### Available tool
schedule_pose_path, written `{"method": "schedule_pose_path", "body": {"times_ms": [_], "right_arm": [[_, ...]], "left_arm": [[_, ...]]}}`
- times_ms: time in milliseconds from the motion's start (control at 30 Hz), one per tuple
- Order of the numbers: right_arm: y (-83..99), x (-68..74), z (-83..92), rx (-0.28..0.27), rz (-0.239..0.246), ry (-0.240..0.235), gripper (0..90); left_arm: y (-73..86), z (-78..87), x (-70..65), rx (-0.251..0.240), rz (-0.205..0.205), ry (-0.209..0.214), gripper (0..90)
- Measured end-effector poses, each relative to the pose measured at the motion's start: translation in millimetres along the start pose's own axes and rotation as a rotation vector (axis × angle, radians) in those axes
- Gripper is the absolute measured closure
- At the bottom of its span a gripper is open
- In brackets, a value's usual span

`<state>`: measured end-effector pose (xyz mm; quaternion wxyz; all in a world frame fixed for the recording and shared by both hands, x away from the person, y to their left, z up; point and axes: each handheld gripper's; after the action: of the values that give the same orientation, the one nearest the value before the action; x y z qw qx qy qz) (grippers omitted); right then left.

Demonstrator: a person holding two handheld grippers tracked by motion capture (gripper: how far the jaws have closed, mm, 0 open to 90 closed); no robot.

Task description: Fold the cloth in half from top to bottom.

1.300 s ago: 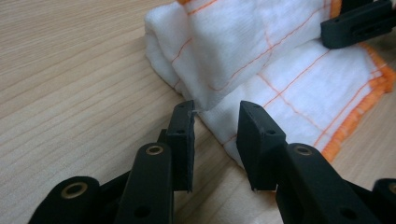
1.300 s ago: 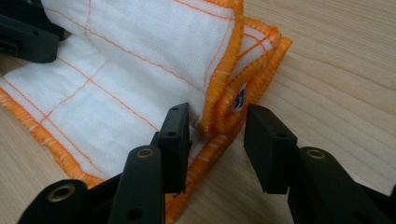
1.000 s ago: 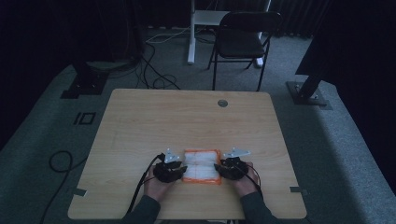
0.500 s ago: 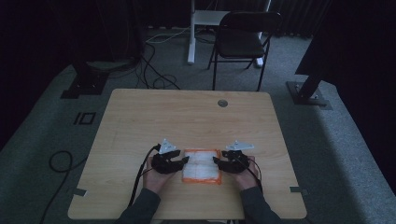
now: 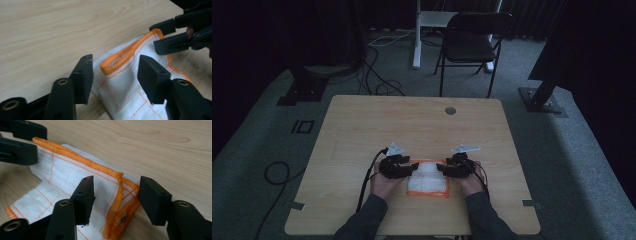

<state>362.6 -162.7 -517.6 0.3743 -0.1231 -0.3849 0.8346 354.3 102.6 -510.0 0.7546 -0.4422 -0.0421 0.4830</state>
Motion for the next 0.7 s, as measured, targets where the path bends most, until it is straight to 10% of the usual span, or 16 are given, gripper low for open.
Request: {"method": "schedule_pose_path", "body": {"times_ms": [267, 700], "right_arm": [[0.6, 4.3, 8.0, -0.016, 0.047, -0.016, 73.2], [15.2, 18.4, 26.5, -0.032, 0.124, -0.036, 71.5]], "left_arm": [[3.0, 7.0, -7.2, 0.002, -0.026, -0.020, 75.6], [24.6, 23.0, -10.6, 0.000, -0.027, -0.003, 76.8]]}}
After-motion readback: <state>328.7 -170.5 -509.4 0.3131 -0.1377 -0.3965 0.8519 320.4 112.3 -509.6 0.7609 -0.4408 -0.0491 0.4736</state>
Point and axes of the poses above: each handheld gripper's, and its own axes: z roughly backward along the jaws, y roughly out of its underside, x roughly to its left, and after that the axes turned 11 degrees about z, right-handed
